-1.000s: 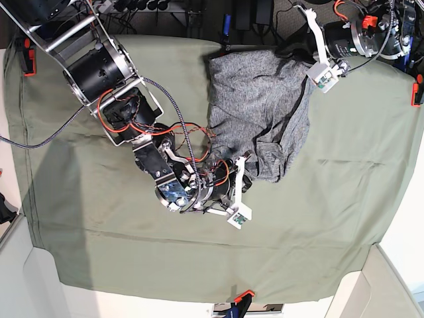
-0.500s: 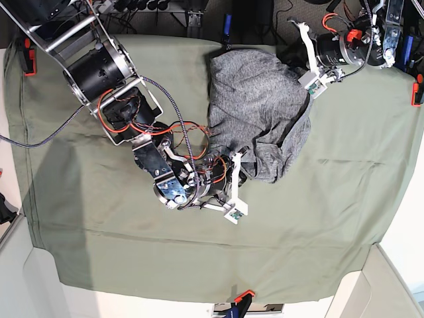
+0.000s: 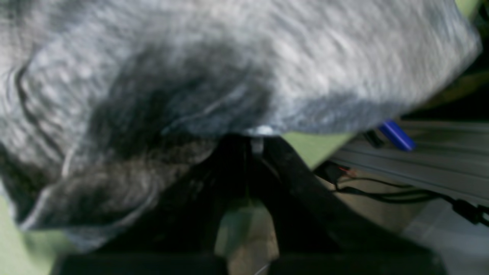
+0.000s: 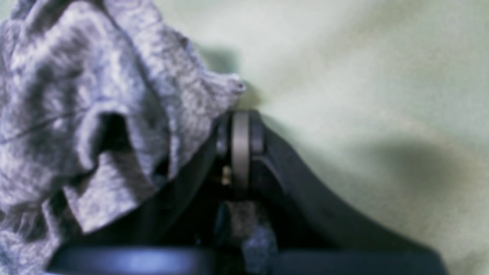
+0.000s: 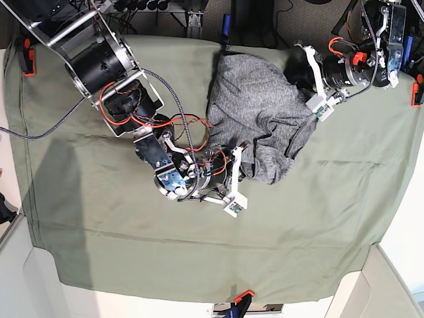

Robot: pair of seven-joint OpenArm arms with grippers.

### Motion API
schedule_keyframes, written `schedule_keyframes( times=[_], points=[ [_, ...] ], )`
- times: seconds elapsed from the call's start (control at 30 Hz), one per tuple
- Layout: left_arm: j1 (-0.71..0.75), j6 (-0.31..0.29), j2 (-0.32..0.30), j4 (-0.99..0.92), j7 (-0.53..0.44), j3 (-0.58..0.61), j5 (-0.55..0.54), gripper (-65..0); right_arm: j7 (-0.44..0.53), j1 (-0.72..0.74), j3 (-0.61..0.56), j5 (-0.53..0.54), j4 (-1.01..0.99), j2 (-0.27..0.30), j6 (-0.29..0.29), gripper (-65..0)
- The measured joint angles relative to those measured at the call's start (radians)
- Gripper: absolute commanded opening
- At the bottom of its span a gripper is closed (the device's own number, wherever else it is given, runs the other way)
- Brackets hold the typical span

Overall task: Fold the T-shirt properly
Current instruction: 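Grasp the bundle's opposite side with the left gripper, then hold the bundle with both grippers and press its sides inward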

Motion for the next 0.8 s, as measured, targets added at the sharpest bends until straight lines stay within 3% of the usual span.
schedule_keyframes(
  times=[0.27,0.6,0.8],
  points=[
    [-0.072,-0.011,0.003,-0.044,0.022,0.004,-0.001,-65.0,-0.054,-0.005,0.001,0.047,0.033,0.035,0.003,-65.0],
    [-0.133,-0.006,0.003,-0.048,0.039,0.004,-0.001,-65.0,-0.291,-0.034,-0.001,0.235,0.261,0.16,0.003,-65.0],
    [-0.174,0.02,0.0,-0.048,0.01,0.008,-0.001,-65.0,-0.356,-0.058,-0.001,0.264,0.347,0.161,0.003,-65.0]
  ],
)
